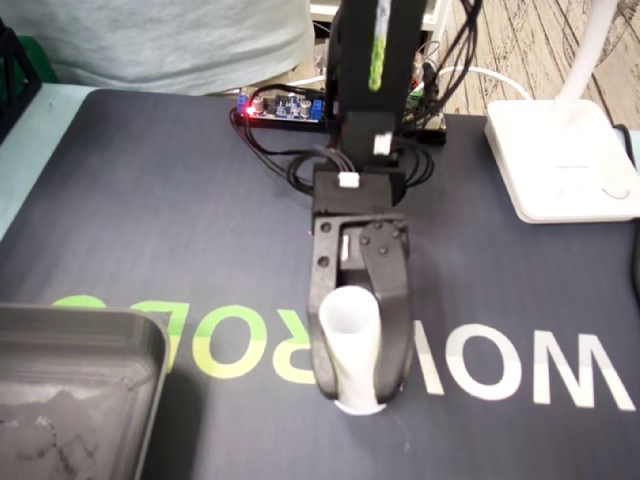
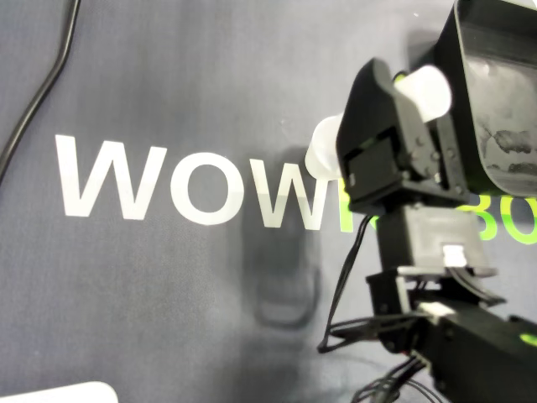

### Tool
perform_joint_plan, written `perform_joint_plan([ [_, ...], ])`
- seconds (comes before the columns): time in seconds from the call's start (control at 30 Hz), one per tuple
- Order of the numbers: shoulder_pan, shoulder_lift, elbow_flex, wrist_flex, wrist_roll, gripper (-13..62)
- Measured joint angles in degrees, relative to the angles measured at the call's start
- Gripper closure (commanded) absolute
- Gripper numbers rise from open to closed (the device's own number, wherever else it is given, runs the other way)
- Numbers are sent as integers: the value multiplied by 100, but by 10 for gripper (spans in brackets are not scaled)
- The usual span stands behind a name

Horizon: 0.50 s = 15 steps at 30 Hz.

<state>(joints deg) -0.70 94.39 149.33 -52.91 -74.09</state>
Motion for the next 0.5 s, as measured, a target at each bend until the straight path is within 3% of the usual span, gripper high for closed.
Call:
perform_joint_plan([
  [0.3, 993, 659, -2646, 3375, 1661, 437],
  [0.33, 1406, 448, -3595, 4280, 2408, 437],
  [0.5, 1960, -211, -5098, 5353, 3683, 437],
])
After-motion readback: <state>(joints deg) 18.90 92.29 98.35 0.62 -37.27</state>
